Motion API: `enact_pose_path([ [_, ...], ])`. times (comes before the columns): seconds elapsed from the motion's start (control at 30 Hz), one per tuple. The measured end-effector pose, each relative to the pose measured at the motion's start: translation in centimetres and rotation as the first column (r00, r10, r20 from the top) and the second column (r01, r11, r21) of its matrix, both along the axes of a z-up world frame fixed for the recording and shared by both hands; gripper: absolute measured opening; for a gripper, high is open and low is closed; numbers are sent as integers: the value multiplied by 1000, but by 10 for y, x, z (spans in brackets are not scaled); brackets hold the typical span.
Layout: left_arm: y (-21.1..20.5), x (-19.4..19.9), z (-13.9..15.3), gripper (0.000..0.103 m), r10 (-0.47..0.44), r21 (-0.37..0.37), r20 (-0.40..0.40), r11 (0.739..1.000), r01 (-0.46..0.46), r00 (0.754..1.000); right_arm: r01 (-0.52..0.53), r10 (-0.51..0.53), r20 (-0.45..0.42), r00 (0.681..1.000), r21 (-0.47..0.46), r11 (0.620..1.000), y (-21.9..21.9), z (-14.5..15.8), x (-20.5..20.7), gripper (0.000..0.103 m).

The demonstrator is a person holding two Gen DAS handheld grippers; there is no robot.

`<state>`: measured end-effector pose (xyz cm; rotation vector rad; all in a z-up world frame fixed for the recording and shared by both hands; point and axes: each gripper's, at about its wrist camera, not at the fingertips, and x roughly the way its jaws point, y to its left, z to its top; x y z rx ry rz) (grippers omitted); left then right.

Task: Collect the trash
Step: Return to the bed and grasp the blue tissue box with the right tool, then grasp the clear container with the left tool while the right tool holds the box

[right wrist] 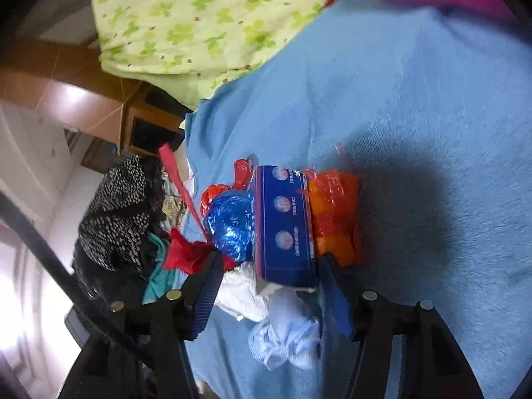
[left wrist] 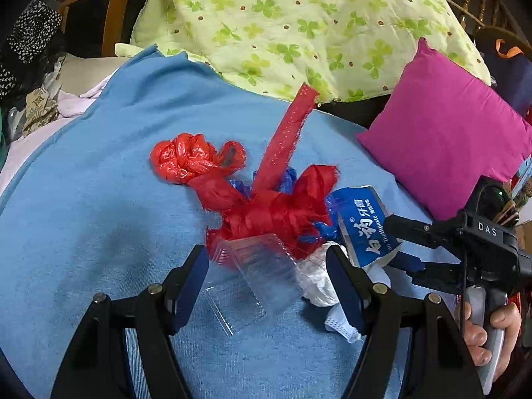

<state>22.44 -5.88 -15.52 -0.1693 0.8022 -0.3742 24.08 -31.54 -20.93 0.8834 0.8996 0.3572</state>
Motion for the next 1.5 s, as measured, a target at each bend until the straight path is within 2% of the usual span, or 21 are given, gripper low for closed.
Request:
enact_pose_path([
  [0.1,3,4,-2,73,6,-4,10,1000,-6,1000,-8,8,-9,1000,17,1000,4,-4,9,49],
  [0.13,4,5,-3,73,4,-2,10,1000,-4,1000,-15,15,-19,1000,21,1000,6,-7,11,40],
  [0.23,6,7,-6,73,0,5,-1,1000,0,1000,-18,18,-20,1000,3,1000,8,-6,8,40],
  [0.37,11,6,-6,73,3,6,2,1000,-3,1000,-12,16,48,999,-69,998,9,12,-5,40],
  [0.5,16,0,-3,66,-15,19,25,1000,15,1000,12,1,101,995,-127,992,3,28,-21,40],
  [0.57,20,-3,0,65,-21,20,30,1000,20,999,24,-3,127,992,-161,987,1,35,-30,40],
  [0.77,41,-14,6,65,-22,21,15,1000,22,1000,31,20,195,981,-256,966,-1,53,-51,40],
  [0.97,65,-33,6,66,-36,44,-16,998,37,999,57,17,241,970,-297,953,-9,65,-67,40],
  [1.03,70,-38,4,67,-55,67,-32,996,57,998,74,6,258,966,-298,952,-14,70,-72,40],
  [1.27,66,-54,-4,74,-143,160,-13,977,143,990,96,-11,268,963,-306,947,-20,75,-77,40],
  [1.37,65,-52,-12,75,-144,212,-13,967,144,989,92,-3,270,963,-317,944,-18,76,-77,40],
  [1.5,65,-49,-16,75,-142,253,26,959,131,990,85,7,273,962,-325,942,-13,76,-76,40],
])
